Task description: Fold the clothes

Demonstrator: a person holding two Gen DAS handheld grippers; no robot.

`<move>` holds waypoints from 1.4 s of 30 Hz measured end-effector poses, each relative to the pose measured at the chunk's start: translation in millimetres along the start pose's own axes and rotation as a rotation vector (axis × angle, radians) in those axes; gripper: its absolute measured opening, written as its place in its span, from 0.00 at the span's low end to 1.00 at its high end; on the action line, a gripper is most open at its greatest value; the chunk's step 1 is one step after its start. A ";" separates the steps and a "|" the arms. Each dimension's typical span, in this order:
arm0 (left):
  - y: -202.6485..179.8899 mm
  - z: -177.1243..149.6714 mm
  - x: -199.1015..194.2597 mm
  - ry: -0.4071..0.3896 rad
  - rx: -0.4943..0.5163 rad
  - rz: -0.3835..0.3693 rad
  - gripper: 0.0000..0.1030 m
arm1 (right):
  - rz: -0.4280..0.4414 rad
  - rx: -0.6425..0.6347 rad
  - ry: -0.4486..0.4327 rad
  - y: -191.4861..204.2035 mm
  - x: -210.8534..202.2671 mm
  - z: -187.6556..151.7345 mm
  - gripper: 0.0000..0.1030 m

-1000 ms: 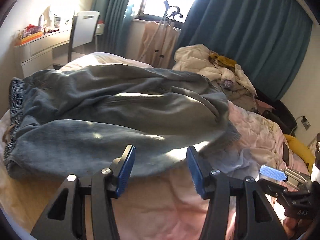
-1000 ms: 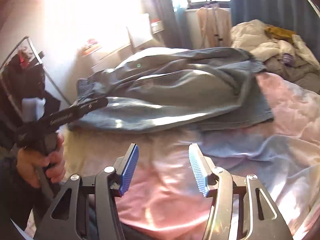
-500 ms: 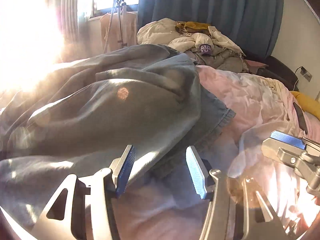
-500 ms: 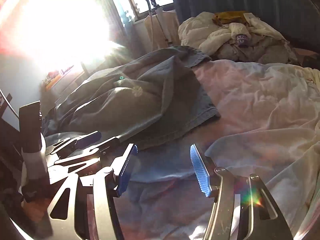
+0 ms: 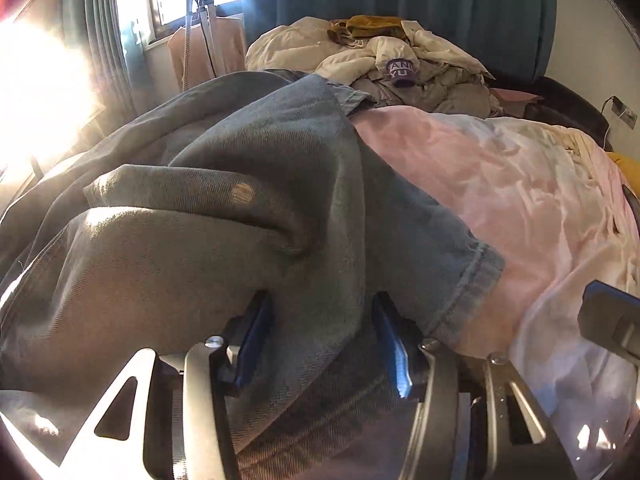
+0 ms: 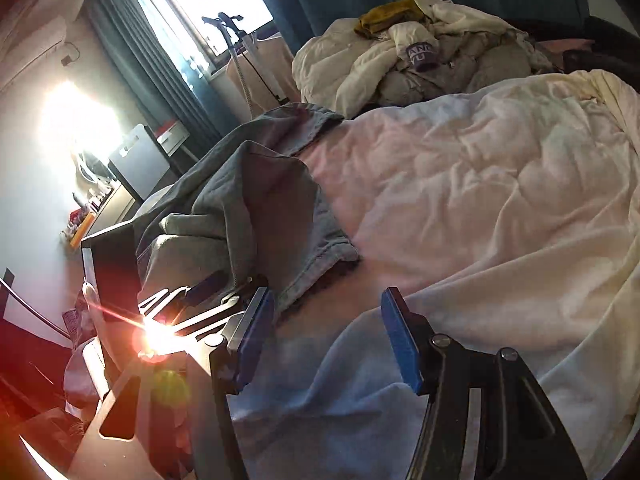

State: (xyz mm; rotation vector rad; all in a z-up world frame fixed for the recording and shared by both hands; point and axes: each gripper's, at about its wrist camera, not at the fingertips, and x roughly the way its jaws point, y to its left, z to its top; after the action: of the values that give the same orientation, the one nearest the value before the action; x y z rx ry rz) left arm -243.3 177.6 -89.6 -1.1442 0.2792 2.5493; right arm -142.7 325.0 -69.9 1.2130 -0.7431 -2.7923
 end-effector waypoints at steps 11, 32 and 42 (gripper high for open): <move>18.7 2.3 -91.1 -0.134 -0.030 -0.015 0.03 | 0.084 0.013 -0.038 1.9 -2.5 2.3 0.55; 134.0 -132.1 -196.3 -0.155 -0.420 -0.169 0.03 | 0.551 0.292 0.138 16.3 -2.9 -19.2 0.65; 166.4 -138.9 -178.2 -0.135 -0.488 -0.147 0.03 | 0.411 0.283 0.215 21.2 70.6 26.5 0.72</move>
State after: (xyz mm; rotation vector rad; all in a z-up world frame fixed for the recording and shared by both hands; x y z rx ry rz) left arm -99.5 -58.3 -40.0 -1.0877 -0.4682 2.6152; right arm -214.2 303.8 -93.9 1.2019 -1.2342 -2.2436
